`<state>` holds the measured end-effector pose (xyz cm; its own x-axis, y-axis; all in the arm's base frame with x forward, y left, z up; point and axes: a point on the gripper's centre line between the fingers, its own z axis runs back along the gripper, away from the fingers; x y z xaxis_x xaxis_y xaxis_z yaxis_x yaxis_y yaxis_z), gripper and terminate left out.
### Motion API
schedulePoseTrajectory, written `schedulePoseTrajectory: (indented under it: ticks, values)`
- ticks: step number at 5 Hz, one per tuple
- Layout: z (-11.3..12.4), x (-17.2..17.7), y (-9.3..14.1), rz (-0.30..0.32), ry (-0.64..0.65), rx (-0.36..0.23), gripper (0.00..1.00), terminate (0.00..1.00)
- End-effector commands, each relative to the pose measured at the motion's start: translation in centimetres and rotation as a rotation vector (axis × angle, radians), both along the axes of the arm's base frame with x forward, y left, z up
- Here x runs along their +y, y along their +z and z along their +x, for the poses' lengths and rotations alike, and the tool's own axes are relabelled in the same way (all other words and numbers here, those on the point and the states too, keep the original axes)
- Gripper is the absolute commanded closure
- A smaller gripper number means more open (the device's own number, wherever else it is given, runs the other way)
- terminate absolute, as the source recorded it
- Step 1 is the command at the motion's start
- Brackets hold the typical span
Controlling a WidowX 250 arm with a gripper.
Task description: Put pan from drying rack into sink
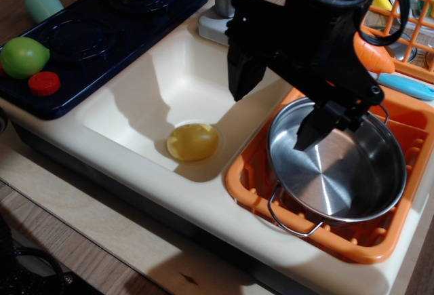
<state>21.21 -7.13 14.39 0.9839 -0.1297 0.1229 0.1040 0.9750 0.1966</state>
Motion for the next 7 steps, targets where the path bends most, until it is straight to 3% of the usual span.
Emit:
schedulePoseTrajectory:
  ticks: [1,3,4,6,7]
  values:
    - [0.1,0.7,-0.9,-0.04,-0.007,-0.094,0.0,0.0]
    - [0.2,1.4,-2.4,-0.083,-0.033,-0.125,0.0,0.0]
    - [0.6,1.6,-2.1,-0.096,-0.047,-0.098,1.0,0.0]
    - [0.7,1.4,-1.6,-0.116,-0.05,-0.077,1.0,0.0]
    - [0.9,1.5,-0.5,-0.095,-0.05,-0.049,1.0,0.0]
